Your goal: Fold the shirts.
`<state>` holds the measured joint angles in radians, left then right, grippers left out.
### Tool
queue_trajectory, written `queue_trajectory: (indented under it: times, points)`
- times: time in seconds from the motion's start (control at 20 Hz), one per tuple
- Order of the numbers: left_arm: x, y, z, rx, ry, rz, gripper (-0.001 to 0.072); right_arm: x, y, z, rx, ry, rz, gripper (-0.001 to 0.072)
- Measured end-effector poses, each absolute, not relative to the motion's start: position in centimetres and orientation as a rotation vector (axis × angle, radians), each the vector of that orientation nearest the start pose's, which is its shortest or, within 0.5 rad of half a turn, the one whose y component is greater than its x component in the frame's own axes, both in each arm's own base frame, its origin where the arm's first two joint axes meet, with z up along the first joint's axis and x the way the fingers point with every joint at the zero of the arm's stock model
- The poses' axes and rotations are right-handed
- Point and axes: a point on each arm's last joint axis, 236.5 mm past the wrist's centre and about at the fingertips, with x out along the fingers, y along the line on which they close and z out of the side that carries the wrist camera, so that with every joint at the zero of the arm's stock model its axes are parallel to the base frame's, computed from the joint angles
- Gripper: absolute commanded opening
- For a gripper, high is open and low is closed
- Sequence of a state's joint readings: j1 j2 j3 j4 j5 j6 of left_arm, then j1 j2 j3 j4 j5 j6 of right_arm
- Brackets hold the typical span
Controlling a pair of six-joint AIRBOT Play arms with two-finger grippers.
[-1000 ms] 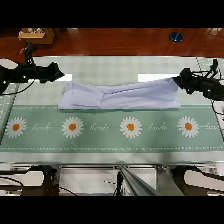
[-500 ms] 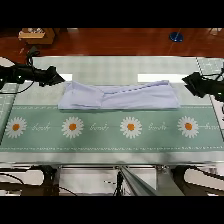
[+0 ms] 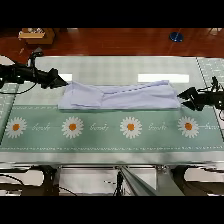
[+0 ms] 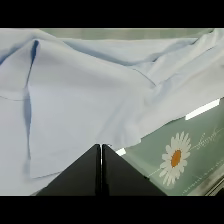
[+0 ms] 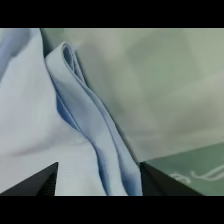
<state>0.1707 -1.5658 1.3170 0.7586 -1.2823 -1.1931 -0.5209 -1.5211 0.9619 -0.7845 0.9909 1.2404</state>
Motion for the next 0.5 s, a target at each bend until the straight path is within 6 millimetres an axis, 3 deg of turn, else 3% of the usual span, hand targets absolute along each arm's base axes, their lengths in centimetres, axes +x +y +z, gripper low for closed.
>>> queue_trajectory:
  times: [0.1, 0.15, 0.25, 0.3, 0.4, 0.5]
  points:
    - [42.9, -9.9, 1.2, -0.567, 1.251, -0.559, 0.0051, 39.6, -5.1, -9.4, 0.941, 1.191, 0.019, 0.0423]
    - [43.0, -10.2, 1.1, -0.562, 1.248, -0.560, 0.0052, 39.6, -4.2, -9.9, 0.948, 1.209, 0.034, 0.0309]
    - [43.4, -10.6, 1.2, -0.561, 1.231, -0.560, 0.0050, 39.7, -2.5, -10.7, 0.945, 1.240, 0.062, 0.0016]
    - [43.6, -10.9, 1.4, -0.569, 1.224, -0.565, 0.0016, 39.9, -1.8, -10.7, 0.947, 1.242, 0.081, 0.0019]
    - [44.0, -11.5, 2.0, -0.597, 1.200, -0.575, 0.0017, 40.4, -1.0, -10.0, 0.923, 1.233, 0.127, 0.0019]
    - [44.3, -12.3, 2.7, -0.632, 1.183, -0.596, 0.0016, 41.2, -0.5, -7.3, 0.904, 1.192, 0.196, 0.0019]
